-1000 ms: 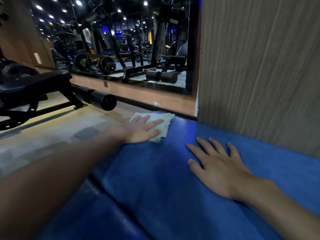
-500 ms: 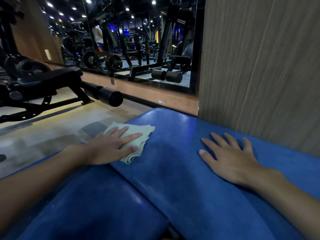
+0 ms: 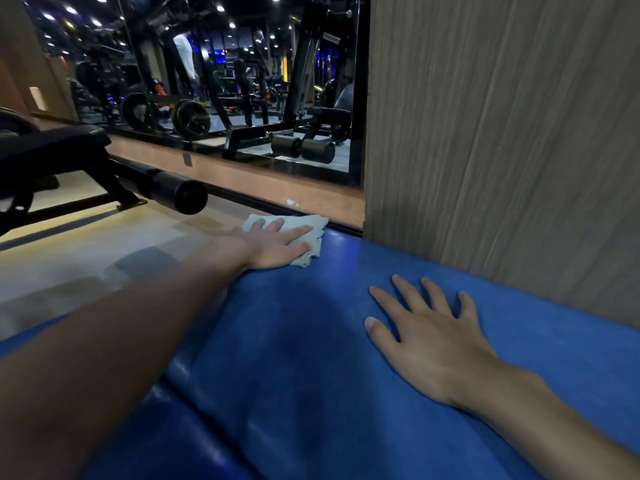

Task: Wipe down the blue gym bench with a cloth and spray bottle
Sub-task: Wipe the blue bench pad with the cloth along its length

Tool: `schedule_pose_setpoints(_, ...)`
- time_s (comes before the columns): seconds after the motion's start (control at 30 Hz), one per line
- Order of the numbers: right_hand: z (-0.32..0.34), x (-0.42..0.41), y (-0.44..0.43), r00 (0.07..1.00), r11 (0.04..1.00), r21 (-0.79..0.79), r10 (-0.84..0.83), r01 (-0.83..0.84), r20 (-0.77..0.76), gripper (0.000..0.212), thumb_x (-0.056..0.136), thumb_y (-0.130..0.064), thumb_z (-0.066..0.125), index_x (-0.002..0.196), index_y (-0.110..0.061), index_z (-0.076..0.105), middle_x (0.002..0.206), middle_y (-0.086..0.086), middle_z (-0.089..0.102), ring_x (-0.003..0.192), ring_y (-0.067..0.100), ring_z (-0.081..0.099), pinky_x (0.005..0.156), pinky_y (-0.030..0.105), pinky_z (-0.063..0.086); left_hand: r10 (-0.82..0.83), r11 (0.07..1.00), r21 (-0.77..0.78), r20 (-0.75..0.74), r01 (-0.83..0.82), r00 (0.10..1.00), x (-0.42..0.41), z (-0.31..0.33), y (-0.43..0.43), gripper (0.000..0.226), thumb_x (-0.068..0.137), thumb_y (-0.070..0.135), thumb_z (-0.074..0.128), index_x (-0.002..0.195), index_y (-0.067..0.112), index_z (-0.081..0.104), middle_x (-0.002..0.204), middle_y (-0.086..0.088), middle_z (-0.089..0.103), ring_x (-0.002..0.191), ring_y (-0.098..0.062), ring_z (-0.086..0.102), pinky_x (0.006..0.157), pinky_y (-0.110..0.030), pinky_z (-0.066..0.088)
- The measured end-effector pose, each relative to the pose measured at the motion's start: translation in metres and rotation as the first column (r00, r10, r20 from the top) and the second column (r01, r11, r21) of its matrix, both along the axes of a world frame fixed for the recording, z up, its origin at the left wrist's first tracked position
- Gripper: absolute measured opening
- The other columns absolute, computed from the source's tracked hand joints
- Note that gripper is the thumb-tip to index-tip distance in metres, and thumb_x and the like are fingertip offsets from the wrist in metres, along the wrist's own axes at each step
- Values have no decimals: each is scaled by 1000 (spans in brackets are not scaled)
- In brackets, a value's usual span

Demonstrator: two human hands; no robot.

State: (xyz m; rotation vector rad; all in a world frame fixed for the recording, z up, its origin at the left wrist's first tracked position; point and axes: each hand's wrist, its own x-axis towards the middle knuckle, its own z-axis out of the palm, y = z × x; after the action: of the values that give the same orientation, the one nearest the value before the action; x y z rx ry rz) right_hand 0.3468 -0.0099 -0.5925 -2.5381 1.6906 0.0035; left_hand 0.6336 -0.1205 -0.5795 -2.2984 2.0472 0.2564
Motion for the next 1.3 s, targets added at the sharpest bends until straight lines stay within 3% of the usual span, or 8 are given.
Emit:
schedule_pose_setpoints(0.33,19,-32,4,994,1000,-27,-4,7,109,58,96,-63,16,149,-43,27,162,-18,12,150,12,3,118,55,-6,-71,996,-42,90,75,993,-51,-1,14,57,93,73,14,147,63,1,167,4,0,153,-31,-2,116,-64,2)
schedule_pose_setpoints(0.53,24,-111,8,973,976,14,-216,218,-77,67,90,-71,8,153,-46,8,164,-17,0,151,17,-4,117,58,-3,-118,992,-33,72,121,990,-87,1,29,56,93,73,15,146,65,1,167,4,-1,153,-31,-4,116,-63,1)
schedule_pose_setpoints(0.63,14,-125,13,958,957,64,-276,281,-78,72,86,-76,1,152,-49,-3,164,-15,-10,151,21,-11,116,61,-4,-157,987,-16,59,158,986,-108,2,35,56,93,73,15,146,64,0,167,4,-3,153,-31,-6,116,-63,0)
schedule_pose_setpoints(0.77,9,-127,11,969,967,65,-248,247,-6,69,89,-74,3,153,-47,2,164,-13,-8,151,23,-10,116,62,-5,-202,979,-9,67,203,977,-143,4,43,56,94,72,15,147,63,0,167,4,-3,153,-30,-6,117,-60,0)
schedule_pose_setpoints(0.93,24,-162,22,972,975,20,-224,223,77,61,96,-66,14,152,-43,20,163,-16,11,151,13,2,119,56,-3,-265,964,8,79,265,961,-188,7,56,56,95,72,15,147,63,-1,167,4,-5,152,-32,-7,117,-61,0)
schedule_pose_setpoints(1.1,21,-224,38,917,918,42,-392,395,-75,65,91,-72,7,152,-49,6,164,-14,-1,151,19,-5,117,59,-2,-329,944,13,98,329,939,-236,6,64,56,94,72,14,148,62,0,167,5,-5,152,-33,-6,116,-62,2)
schedule_pose_setpoints(1.2,8,-230,44,913,910,68,-408,409,-29,66,90,-73,3,151,-51,-1,164,-12,-10,151,22,-11,115,62,-5,-366,930,0,100,368,925,-264,5,69,55,95,70,14,147,62,0,167,5,-3,151,-33,-4,115,-62,4)
schedule_pose_setpoints(1.3,8,-230,44,932,931,69,-362,359,27,66,91,-72,6,153,-48,4,165,-11,-7,151,22,-11,116,61,-7,-395,918,-6,103,398,913,-288,5,75,55,94,70,15,147,61,2,167,4,-1,151,-32,-2,115,-62,5)
